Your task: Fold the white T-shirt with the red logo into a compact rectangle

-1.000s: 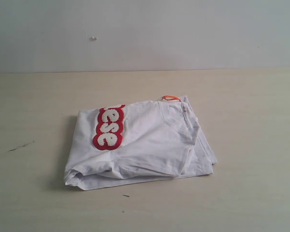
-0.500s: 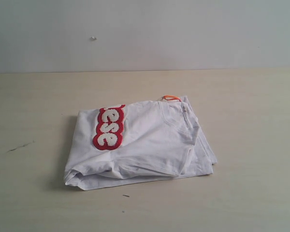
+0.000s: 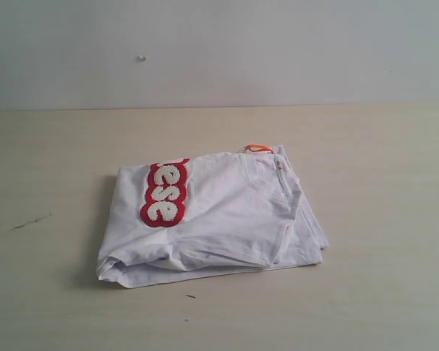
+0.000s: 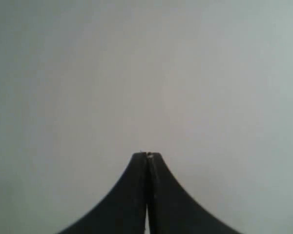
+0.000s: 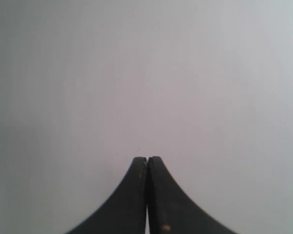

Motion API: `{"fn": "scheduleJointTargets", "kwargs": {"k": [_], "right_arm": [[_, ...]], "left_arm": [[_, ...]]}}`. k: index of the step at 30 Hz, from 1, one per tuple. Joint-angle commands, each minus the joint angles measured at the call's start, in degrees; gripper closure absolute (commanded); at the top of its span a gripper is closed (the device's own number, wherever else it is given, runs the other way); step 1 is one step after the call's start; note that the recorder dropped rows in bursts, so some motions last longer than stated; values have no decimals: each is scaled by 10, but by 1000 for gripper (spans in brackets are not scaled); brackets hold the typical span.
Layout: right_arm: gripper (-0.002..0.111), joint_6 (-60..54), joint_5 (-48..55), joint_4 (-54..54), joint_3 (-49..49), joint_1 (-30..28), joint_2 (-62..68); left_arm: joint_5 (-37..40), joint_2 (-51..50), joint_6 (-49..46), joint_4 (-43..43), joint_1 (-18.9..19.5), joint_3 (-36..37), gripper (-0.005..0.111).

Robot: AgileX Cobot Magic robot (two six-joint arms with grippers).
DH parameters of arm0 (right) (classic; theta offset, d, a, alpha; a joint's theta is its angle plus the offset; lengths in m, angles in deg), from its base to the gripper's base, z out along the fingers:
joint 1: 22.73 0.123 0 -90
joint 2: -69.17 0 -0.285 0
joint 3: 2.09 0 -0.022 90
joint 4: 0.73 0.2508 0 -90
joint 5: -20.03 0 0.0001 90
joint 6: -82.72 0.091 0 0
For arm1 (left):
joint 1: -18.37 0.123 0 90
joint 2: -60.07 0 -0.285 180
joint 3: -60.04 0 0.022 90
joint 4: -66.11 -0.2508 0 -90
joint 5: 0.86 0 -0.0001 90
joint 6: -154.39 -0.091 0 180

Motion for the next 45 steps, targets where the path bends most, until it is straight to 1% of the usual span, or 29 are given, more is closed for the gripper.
{"fn": "scheduleJointTargets", "kwargs": {"k": [1, 2, 3, 10, 16, 23, 24, 29, 32, 34, 35, 37, 40, 42, 45], "right_arm": [[108, -1, -3, -1, 3, 0, -1], [108, -1, -3, -1, 3, 0, -1], [108, -1, -3, -1, 3, 0, -1], [108, -1, -3, -1, 3, 0, -1], [108, -1, -3, -1, 3, 0, -1], [108, -1, -3, -1, 3, 0, -1], [108, -1, -3, -1, 3, 0, -1], [108, -1, -3, -1, 3, 0, -1], [108, -1, -3, -1, 3, 0, -1], [108, -1, -3, -1, 3, 0, -1], [108, -1, -3, -1, 3, 0, -1], [108, -1, -2, -1, 3, 0, -1], [108, -1, 8, -1, 3, 0, -1], [108, -1, 8, -1, 3, 0, -1], [108, -1, 8, -1, 3, 0, -1]], "left_arm": [[-39, 0, 289, -261, 2, 27, 107], [-55, 0, 324, -278, 2, 40, 107], [-70, 0, 327, -278, 2, 53, 107], [-74, 0, 325, -277, 2, 135, 107], [-63, 0, 337, -273, 2, 203, 107], [-107, 0, 335, -275, 2, 287, 107], [-116, 0, 335, -275, 2, 310, 107], [-116, 0, 314, -275, -17, 389, 107], [-109, 0, 316, -275, -17, 425, 107], [-99, 0, 325, -275, -17, 425, 107], [-69, 0, 326, -275, -18, 425, 107], [-49, 0, 326, -275, -25, 425, 107], [-38, 0, 317, -277, -49, 425, 107], [-23, 0, 301, -280, -57, 425, 107], [5, 0, 291, -280, -56, 425, 107]]}}
